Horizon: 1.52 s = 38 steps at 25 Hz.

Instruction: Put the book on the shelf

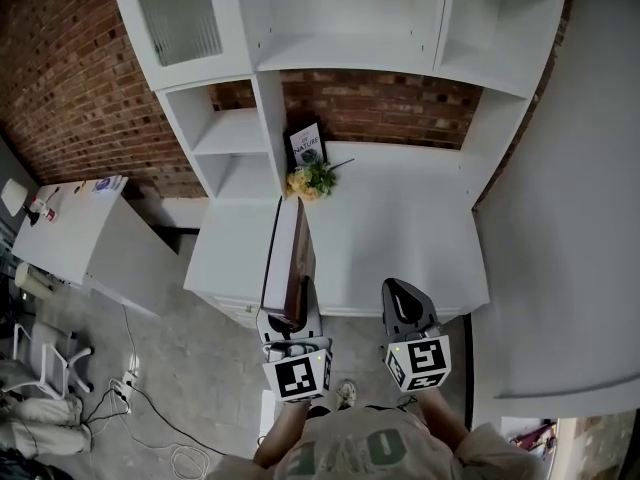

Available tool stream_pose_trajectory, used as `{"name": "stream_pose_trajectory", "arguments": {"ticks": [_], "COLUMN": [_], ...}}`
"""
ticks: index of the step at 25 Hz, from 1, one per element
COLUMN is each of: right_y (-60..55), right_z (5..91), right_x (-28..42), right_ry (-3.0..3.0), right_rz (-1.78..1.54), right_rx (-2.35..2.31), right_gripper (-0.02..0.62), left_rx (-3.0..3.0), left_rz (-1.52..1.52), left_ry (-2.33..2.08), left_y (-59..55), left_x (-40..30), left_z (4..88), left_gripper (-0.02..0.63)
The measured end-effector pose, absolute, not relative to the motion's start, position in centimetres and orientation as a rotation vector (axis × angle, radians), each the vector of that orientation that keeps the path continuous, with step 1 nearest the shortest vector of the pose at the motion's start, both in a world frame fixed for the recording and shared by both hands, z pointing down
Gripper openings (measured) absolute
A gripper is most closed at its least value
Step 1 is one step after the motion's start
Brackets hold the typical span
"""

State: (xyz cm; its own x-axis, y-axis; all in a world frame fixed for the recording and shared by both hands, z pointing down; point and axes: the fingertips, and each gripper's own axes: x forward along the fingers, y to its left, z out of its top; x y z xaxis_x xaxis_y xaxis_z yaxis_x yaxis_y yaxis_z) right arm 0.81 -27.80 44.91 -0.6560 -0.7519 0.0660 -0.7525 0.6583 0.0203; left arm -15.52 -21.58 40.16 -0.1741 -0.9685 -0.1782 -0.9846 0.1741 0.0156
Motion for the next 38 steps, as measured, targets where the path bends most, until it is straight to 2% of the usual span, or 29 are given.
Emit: {"name": "stream_pose_trajectory", "arguments": {"ticks": [6, 12, 30, 38], "right_y": [-29.4, -31.4, -32.8, -32.7], "right_z": [43.4, 40.8, 39.0, 38.7], "right_x": [0.6, 1.6, -1.2, 0.1], "right_ry": [-2.792, -2.752, -2.74, -2.707], "right_rz": [-0.012, -0.093, -0.1, -0.058], "right_rx": [1.373, 1.512, 1.633, 1.694], "right_gripper": [0.017, 0.017, 0.017, 0.017], "left_rx": [-2.014, -2.142, -2.166, -2.155], "left_rz": [0.18, 0.306, 0.243, 0.295], "left_ry": [2.244, 2.148, 2.199, 2.11], "left_y": [-24.2, -27.7, -28.8, -33.6], "left_x": [-15.4, -13.7, -16.3, -14.8], "left_z": [39.6, 39.1, 39.0, 31.9], "left_gripper": [0.155, 0.155, 0.155, 0.155]}}
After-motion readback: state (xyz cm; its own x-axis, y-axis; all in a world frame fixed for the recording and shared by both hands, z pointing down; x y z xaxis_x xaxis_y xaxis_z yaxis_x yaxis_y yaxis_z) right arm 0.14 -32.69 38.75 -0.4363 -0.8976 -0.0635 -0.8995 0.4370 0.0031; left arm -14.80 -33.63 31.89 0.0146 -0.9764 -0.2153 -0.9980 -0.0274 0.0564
